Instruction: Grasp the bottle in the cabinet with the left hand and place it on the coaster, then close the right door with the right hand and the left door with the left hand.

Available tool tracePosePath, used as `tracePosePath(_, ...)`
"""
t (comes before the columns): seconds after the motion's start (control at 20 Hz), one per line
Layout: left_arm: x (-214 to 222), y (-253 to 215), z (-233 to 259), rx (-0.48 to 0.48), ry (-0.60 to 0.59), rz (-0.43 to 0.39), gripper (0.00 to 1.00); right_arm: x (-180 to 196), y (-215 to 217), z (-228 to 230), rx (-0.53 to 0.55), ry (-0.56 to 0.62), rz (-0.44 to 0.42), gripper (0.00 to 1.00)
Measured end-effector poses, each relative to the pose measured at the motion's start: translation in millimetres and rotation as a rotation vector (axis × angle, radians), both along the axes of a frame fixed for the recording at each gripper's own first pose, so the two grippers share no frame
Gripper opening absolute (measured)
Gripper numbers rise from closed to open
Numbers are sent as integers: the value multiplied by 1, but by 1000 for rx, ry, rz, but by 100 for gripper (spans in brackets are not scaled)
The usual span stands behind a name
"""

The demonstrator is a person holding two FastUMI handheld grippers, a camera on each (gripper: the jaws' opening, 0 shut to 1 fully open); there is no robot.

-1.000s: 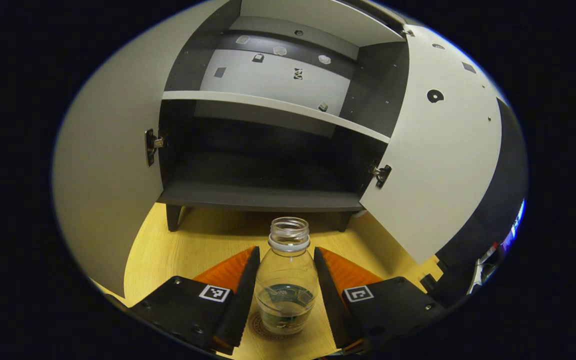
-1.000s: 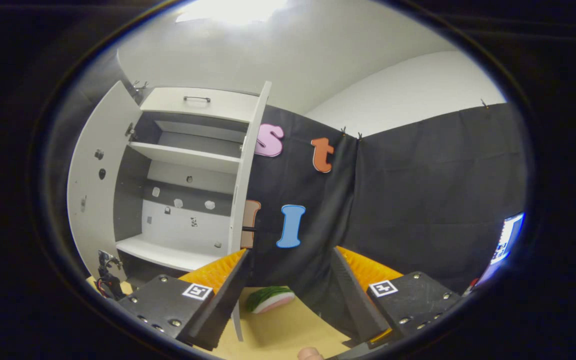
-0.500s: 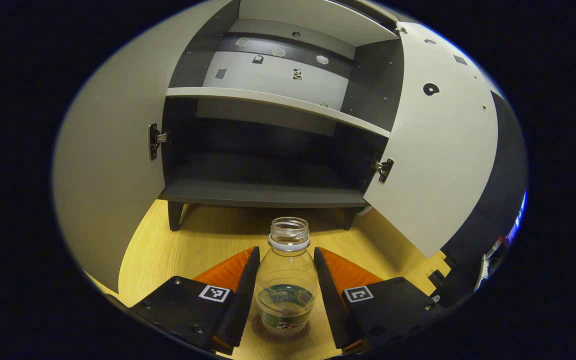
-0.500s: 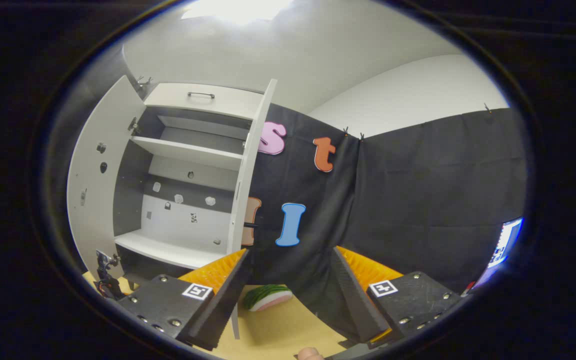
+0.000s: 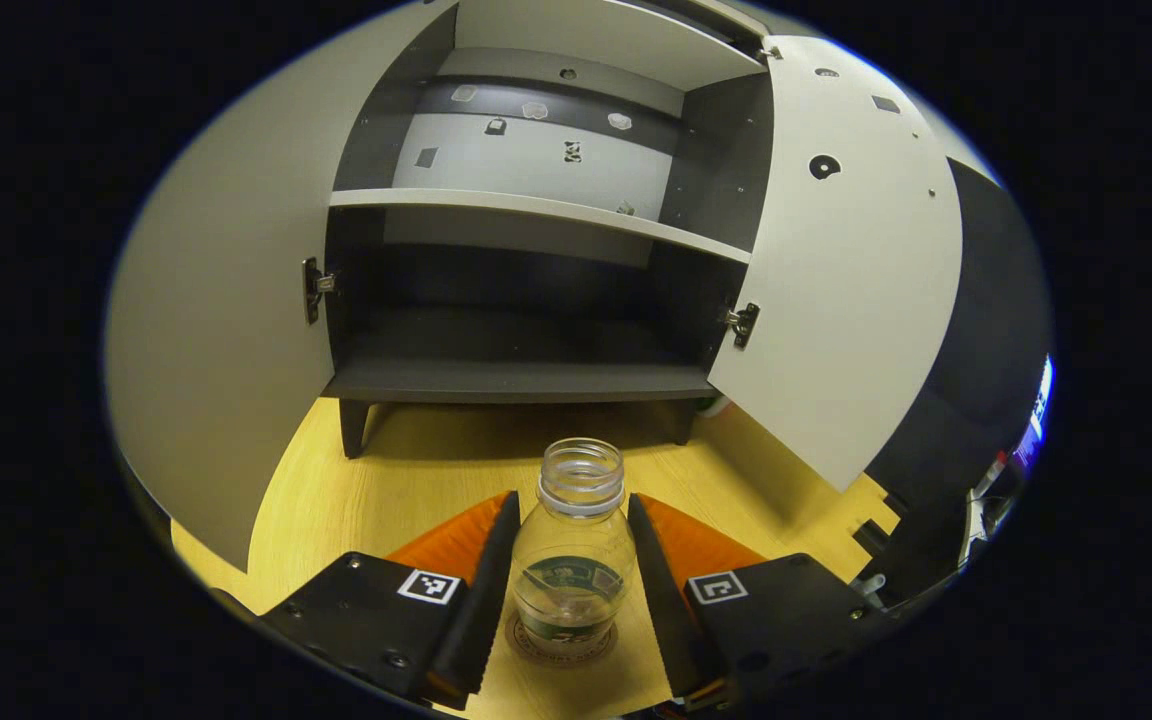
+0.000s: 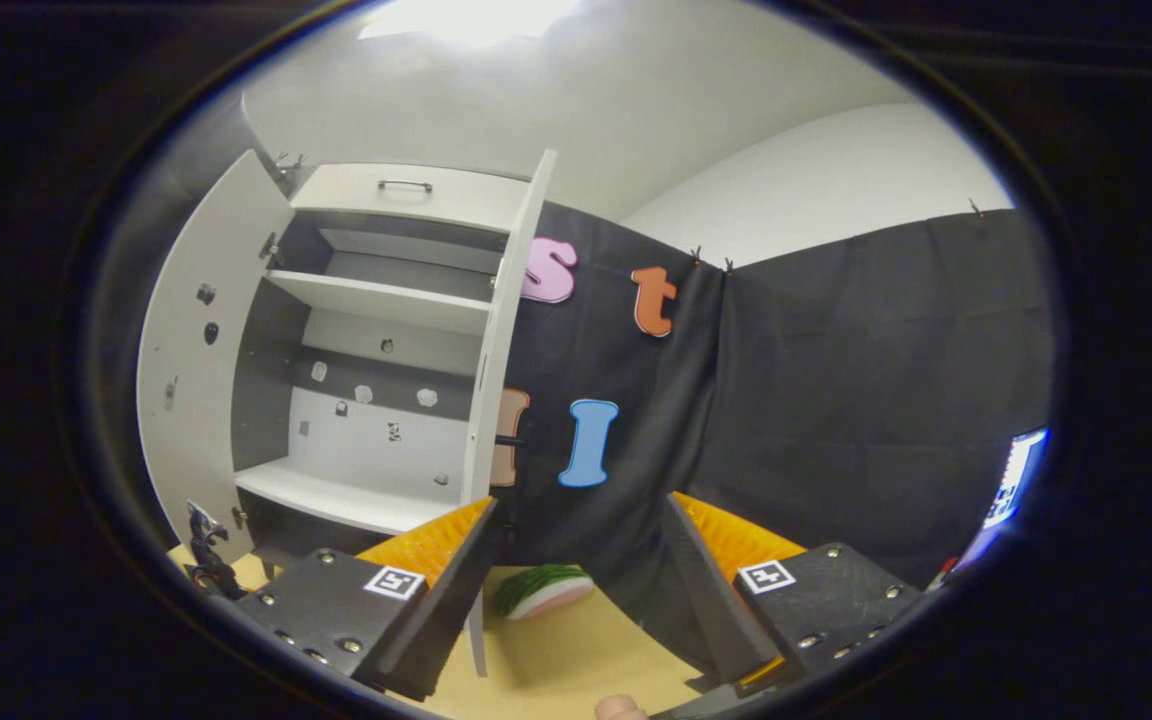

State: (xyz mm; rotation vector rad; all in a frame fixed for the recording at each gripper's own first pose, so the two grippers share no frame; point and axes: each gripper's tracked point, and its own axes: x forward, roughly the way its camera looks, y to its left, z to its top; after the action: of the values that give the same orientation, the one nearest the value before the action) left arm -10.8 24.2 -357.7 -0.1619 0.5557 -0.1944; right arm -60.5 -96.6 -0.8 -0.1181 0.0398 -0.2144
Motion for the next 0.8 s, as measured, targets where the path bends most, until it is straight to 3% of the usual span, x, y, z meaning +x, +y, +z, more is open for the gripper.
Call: tracePosePath(0.8, -23, -6, 2, 41, 31, -28, 72, 10, 5, -7, 18, 8, 25, 98)
